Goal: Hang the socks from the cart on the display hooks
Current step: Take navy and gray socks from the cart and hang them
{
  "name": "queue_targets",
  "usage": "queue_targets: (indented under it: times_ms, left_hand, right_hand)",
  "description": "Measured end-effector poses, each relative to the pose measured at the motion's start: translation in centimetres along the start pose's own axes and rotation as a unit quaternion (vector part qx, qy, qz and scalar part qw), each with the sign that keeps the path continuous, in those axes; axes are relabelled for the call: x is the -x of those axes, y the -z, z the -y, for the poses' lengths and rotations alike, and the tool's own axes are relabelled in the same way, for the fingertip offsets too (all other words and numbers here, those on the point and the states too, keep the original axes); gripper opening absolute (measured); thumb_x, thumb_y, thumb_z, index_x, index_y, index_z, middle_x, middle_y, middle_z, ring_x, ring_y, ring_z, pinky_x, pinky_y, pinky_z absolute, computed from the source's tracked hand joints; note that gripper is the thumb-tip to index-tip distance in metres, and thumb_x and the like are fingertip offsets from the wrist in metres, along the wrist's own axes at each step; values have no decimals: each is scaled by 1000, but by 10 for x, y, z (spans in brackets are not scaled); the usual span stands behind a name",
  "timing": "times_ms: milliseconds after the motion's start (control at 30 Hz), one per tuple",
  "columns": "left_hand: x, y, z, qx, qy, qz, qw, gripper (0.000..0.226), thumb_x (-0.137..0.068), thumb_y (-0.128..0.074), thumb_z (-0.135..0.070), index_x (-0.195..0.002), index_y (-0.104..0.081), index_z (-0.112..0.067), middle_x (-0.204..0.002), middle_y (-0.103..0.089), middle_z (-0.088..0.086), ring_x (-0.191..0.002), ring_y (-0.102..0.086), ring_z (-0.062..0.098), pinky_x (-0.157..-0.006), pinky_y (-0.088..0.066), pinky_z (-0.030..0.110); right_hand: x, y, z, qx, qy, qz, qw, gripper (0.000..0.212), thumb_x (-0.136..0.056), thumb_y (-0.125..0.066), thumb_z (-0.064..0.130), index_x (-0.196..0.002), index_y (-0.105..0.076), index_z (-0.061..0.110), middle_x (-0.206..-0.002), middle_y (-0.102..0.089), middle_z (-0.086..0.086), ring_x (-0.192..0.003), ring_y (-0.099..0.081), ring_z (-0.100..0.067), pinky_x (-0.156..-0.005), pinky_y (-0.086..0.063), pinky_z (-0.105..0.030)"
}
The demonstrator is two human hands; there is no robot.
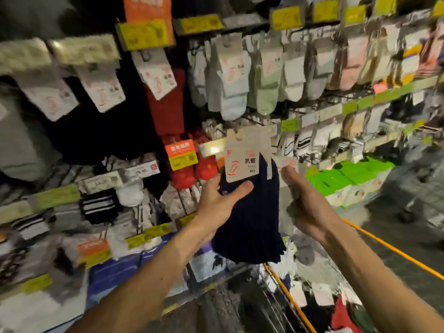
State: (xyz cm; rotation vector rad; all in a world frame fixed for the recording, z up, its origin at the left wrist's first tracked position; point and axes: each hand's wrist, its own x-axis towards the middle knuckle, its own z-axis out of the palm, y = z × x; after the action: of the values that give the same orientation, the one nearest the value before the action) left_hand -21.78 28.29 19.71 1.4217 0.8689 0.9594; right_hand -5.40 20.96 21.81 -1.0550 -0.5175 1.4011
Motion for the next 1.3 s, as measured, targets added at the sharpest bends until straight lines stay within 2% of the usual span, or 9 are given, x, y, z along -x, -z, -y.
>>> queue_targets:
  times_ms: [200, 367, 533, 733, 833, 933, 1000, 1100, 1300]
  left_hand:
    - [29, 64, -74, 4, -82, -91, 993, 30, -85, -76, -17, -115, -71, -21, -107, -75, -12, -103, -70, 8, -90, -55, 27]
    - [53, 100, -101, 3, -93, -134, 987, 27, -82, -79, -16, -107, -72, -23, -98, -77, -11, -92, -72, 6, -74, -57, 19]
    - [68, 121, -107, -12, -114, -132, 985, 40, -77, -83, -11, -111, -68, -26, -103, -76, -12, -96, -71, 5, -77, -57, 22]
    - [68, 151, -132, -105, -119, 38, 987, 80, -70, -86, 1, -134, -49, -28, -127, -67, -12, -121, -62, 9, -98, -52, 28]
    - [66, 156, -154, -84, -96, 112, 985, 71, -74, -81, -9, -133, -49, -32, -127, -66, -18, -120, -60, 3, -94, -51, 23]
    - [57, 144, -179, -72, -66, 42, 994, 39, -79, -59, -50, -116, -60, -37, -115, -71, -19, -106, -66, -3, -88, -53, 23]
    - [44, 133, -194, -70, -65, -3, 995, 51, -77, -47, -65, -113, -65, -34, -108, -74, -18, -99, -69, -2, -87, -52, 26]
    - [22, 117, -212, -57, -103, -47, 992, 61, -77, -47, -69, -119, -68, -29, -107, -75, -14, -99, -70, 3, -94, -54, 31]
    - [-32, 95, -238, -33, -146, -121, 981, 36, -82, -71, -50, -112, -71, -30, -104, -76, -10, -99, -72, 10, -93, -57, 40]
  right_hand:
    - [21, -99, 17, 92, 126, 117, 981, 47, -87, -54, 44, -127, -64, 21, -114, -75, -5, -100, -73, -19, -68, -59, -27]
    - [28, -141, 15, 150, 223, 133, 954, 34, -73, -73, 16, -105, -68, 23, -101, -78, -1, -92, -74, -16, -74, -61, -29]
    - [30, -161, 11, 180, 238, 133, 945, 33, -81, -73, -4, -109, -69, 15, -103, -77, -6, -96, -74, -22, -79, -61, -31]
    - [26, -173, 27, 200, 259, 137, 935, 34, -85, -71, 1, -118, -67, 11, -109, -76, -7, -100, -73, -25, -78, -60, -32]
    - [24, -172, 48, 227, 273, 124, 927, 33, -82, -75, 8, -115, -69, 13, -107, -76, -7, -100, -73, -26, -88, -58, -44]
    - [21, -174, 69, 232, 285, 131, 921, 40, -80, -76, 9, -119, -66, 13, -106, -77, -5, -98, -74, -24, -80, -61, -37]
    - [20, -178, 81, 227, 292, 144, 918, 41, -83, -74, 5, -122, -64, 12, -104, -77, -4, -94, -75, -22, -71, -61, -27]
    - [10, -181, 97, 217, 304, 153, 915, 38, -84, -73, 2, -120, -65, 13, -102, -78, -2, -91, -75, -18, -66, -59, -22]
    - [-23, -180, 142, 197, 332, 158, 909, 34, -84, -73, 8, -116, -68, 20, -106, -77, -1, -96, -74, -19, -72, -60, -27]
